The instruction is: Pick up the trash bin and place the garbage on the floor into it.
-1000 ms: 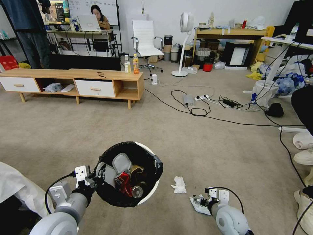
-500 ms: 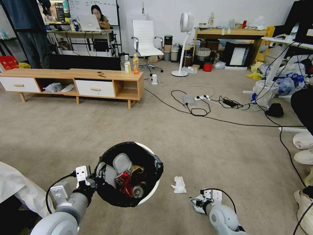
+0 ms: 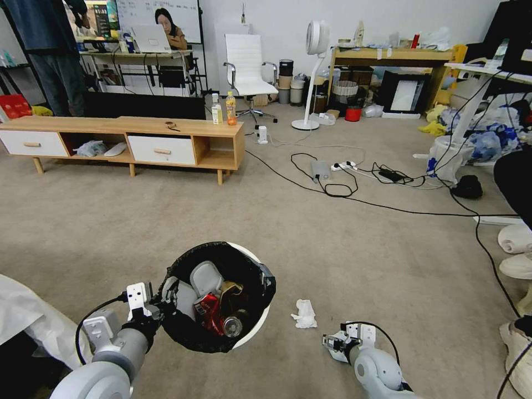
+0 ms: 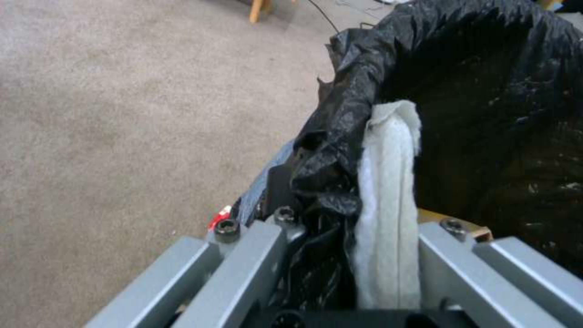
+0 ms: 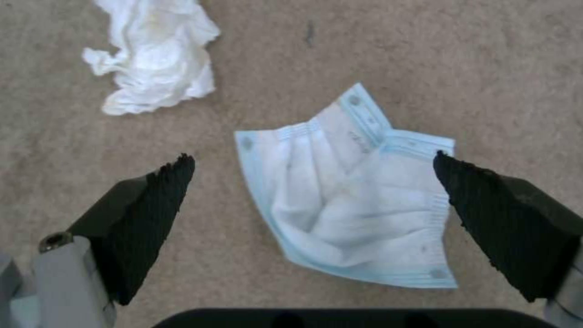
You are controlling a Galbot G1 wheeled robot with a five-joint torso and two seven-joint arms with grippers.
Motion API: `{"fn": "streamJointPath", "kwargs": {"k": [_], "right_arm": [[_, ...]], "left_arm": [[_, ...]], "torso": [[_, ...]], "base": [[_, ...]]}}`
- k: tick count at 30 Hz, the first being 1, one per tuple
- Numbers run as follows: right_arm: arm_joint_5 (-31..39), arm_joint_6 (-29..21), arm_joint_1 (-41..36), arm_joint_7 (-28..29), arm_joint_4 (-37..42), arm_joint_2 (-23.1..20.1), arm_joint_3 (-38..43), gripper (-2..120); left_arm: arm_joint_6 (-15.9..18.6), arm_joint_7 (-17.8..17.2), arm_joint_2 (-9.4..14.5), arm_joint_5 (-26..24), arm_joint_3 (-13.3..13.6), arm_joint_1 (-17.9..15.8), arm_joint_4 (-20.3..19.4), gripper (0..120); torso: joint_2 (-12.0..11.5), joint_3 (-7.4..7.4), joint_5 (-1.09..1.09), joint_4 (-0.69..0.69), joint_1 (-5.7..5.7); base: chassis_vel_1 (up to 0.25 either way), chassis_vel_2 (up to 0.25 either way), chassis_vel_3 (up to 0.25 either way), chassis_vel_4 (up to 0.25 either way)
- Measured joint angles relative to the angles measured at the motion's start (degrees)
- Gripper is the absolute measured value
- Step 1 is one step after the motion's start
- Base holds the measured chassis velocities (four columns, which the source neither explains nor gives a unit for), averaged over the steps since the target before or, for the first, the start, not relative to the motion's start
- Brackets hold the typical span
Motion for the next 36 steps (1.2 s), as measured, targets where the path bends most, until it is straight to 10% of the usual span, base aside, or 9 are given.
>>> {"fn": "streamJointPath", "kwargs": {"k": [36], "right_arm": [[-4.6,3.6,0.9,-5.8,-8.6,0.5,1.2,87]], "left_arm": [[-0.1,0.1,0.1,0.4,-0.2,0.8,-0.8,6]], "torso": [[0.0,0.00,0.00,0.00,0.00]], "base": [[0.000,0.000,0.000,0.000]]}}
